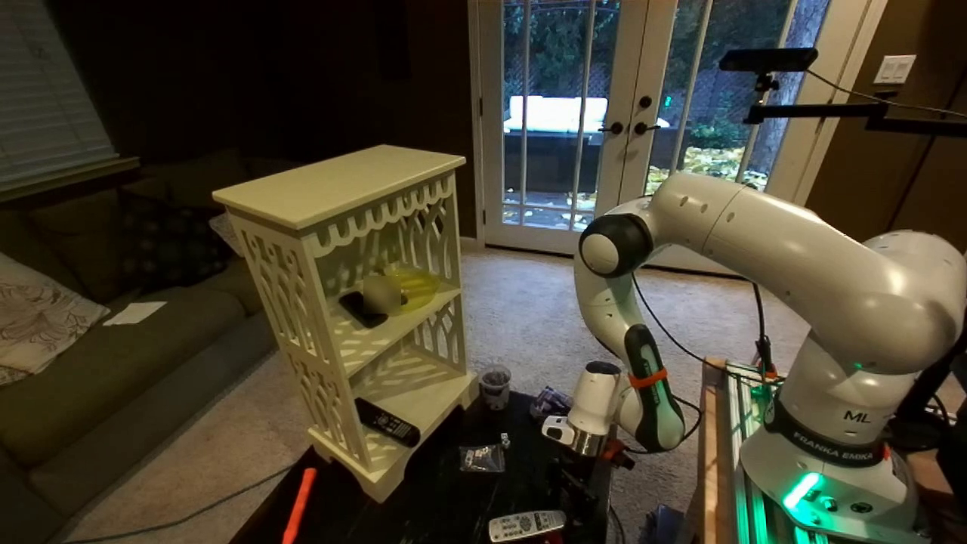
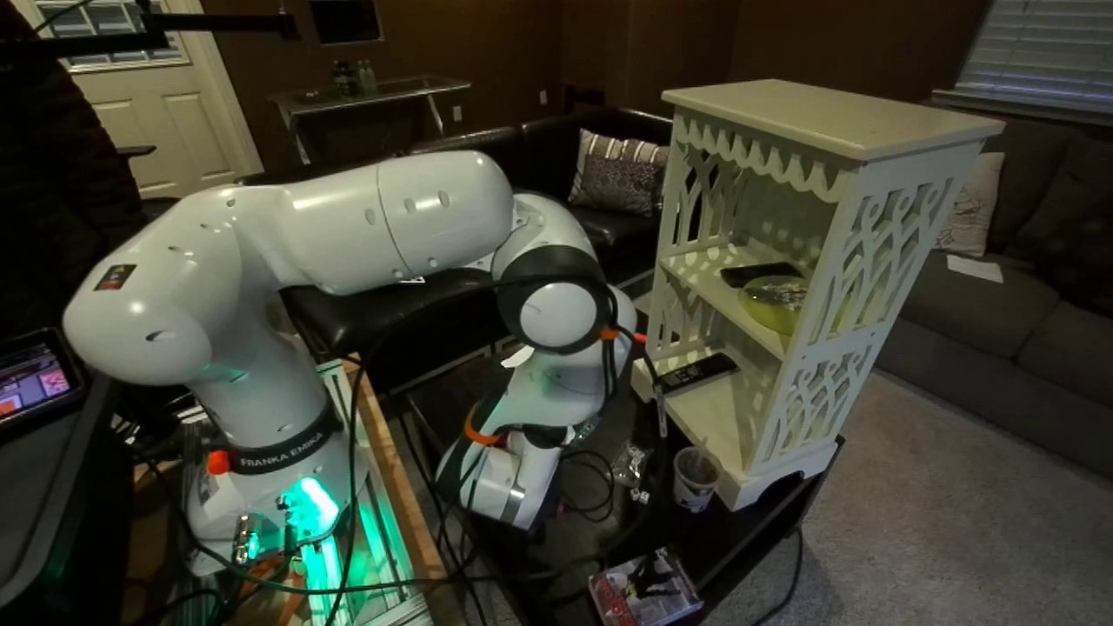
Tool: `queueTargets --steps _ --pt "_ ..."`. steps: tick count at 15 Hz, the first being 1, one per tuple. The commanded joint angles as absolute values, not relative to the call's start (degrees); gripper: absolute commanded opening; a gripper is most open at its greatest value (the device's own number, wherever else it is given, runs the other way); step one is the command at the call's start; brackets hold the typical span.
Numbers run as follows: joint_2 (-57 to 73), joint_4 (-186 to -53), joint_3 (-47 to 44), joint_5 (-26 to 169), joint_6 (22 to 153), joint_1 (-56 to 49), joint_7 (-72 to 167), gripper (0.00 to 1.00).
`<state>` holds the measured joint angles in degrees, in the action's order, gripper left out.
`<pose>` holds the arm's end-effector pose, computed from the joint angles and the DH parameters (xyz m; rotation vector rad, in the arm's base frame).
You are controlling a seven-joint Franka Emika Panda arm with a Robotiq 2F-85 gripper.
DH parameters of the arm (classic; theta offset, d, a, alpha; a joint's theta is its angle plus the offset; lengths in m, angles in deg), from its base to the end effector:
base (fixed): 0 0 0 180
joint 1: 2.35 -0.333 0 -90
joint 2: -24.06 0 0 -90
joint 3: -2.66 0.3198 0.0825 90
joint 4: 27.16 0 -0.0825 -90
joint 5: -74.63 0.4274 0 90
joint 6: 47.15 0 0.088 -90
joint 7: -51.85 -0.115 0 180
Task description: Remove the grey remote from the shelf
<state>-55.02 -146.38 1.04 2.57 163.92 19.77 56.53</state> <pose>0.3175 -0.0079 -0.1859 -2.4486 -1.1263 -0.3762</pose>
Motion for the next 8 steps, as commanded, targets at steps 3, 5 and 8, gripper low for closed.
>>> queueTargets --steps 3,5,8 --pt "-53.4 -147.3 1.9 -0.9 164.6 21.7 54.2 1.0" --pt "-51.0 -149.9 1.4 0.4 164.4 21.3 53.9 1.0" --pt "-46.4 -154.8 -1.8 14.8 169.9 17.9 62.3 1.0"
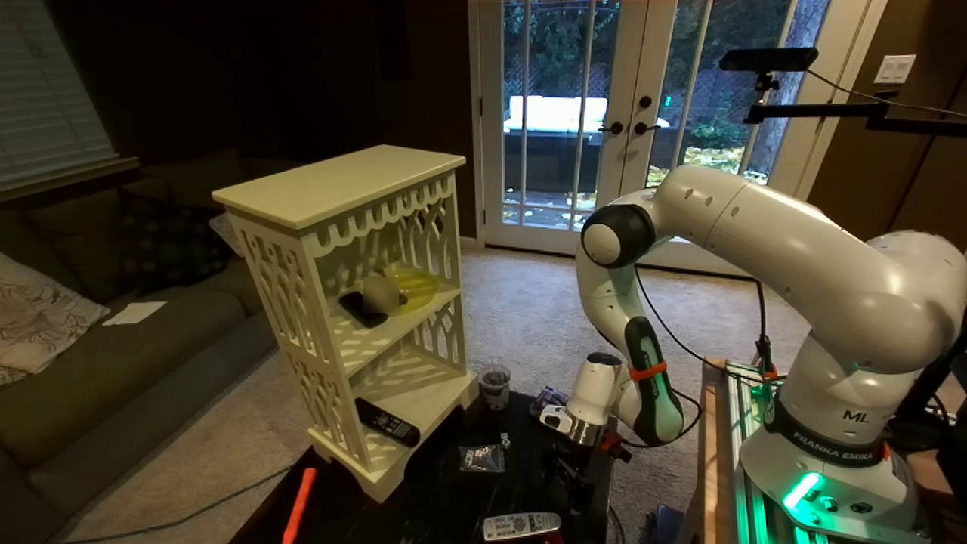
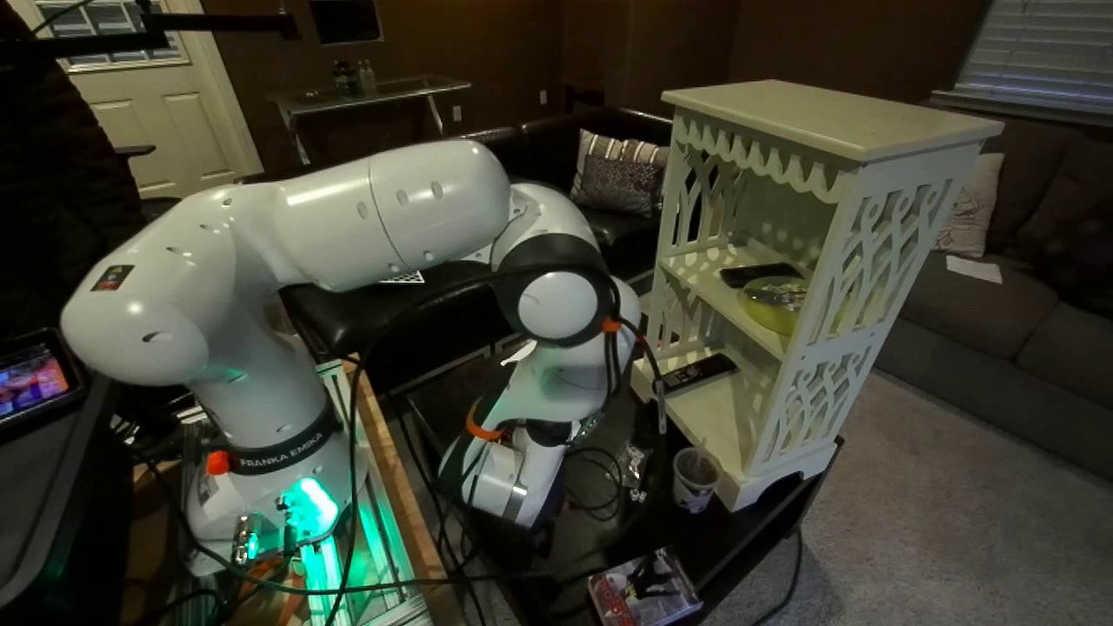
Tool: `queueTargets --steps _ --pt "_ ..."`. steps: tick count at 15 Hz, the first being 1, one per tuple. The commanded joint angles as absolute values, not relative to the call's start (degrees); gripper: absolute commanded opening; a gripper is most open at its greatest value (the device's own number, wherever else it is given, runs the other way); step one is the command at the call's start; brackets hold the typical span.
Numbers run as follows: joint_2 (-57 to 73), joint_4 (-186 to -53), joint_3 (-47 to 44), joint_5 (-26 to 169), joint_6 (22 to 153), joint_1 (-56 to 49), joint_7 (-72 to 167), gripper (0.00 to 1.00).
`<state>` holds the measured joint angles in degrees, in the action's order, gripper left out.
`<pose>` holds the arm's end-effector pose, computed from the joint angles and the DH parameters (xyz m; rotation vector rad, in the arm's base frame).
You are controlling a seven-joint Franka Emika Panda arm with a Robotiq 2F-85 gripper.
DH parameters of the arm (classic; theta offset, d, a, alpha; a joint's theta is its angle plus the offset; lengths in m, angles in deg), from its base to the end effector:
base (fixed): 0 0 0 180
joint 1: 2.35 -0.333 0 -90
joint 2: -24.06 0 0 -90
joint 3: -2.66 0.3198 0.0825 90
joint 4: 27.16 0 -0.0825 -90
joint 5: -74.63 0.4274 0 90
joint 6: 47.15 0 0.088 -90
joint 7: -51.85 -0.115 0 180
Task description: Remove the grey remote from the shelf
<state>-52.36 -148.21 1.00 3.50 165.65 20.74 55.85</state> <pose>0.3283 -0.0173 -0.1679 -2.4737 -1.0691 -0.4299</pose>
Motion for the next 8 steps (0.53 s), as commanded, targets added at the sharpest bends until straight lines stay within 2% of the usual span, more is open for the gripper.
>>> queueTargets --steps 1,6,7,8 --pt "-45.1 -156.3 -3.2 18.9 172.1 16.5 63.5 1.0" --pt "-40.9 -167.6 -7.1 30.5 185.5 10.7 71.6 1.0" --pt "-43.5 -161.5 -6.1 27.3 181.7 12.5 68.1 1.0" --pt "-42.9 -163.4 -6.5 28.0 183.8 11.7 69.0 1.0"
